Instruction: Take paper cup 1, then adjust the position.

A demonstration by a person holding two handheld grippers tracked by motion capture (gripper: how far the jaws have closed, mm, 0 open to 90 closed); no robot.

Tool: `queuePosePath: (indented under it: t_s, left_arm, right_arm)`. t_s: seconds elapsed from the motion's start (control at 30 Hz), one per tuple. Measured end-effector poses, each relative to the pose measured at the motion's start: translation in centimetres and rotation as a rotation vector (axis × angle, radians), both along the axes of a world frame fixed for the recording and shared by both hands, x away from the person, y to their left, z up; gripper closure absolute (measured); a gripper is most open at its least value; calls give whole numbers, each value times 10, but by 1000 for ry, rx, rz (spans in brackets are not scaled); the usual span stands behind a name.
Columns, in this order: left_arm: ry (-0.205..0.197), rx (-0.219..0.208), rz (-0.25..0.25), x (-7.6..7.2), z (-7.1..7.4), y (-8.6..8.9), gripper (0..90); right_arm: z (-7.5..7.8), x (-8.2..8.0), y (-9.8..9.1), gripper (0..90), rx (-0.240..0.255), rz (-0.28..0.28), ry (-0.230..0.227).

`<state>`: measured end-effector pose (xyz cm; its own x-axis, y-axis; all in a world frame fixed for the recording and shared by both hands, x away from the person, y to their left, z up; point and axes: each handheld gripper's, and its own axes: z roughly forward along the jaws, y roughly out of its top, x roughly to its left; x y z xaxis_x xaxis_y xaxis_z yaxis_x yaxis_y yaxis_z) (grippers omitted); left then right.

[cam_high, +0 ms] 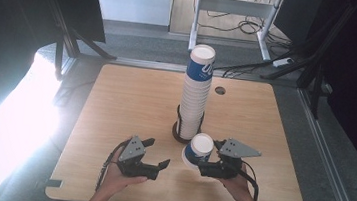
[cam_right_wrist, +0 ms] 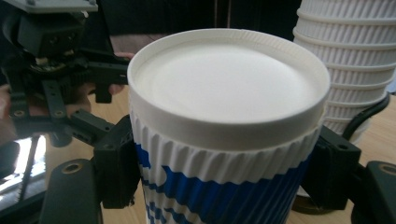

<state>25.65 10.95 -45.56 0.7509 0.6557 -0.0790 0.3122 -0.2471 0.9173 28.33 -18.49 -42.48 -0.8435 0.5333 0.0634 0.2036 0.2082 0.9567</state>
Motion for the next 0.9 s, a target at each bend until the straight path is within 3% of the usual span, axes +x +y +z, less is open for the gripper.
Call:
queuePosePath:
  t_s: [0.27, 0.53, 0.63, 0.9]
  left_arm:
    - [2, 4, -15, -4, -1, -7, 77]
    - [-9, 38, -76, -8, -3, -34, 45]
    - [-18, 64, -83, -7, -4, -43, 42]
    - [-35, 67, -94, -3, -2, -55, 39]
  right_arm:
    - [-6, 0, 12, 252, -9, 13, 15]
    - [-4, -6, 21, 252, 1, 22, 21]
    - [-3, -6, 22, 252, 7, 25, 27]
    - [-9, -7, 33, 251, -10, 35, 44]
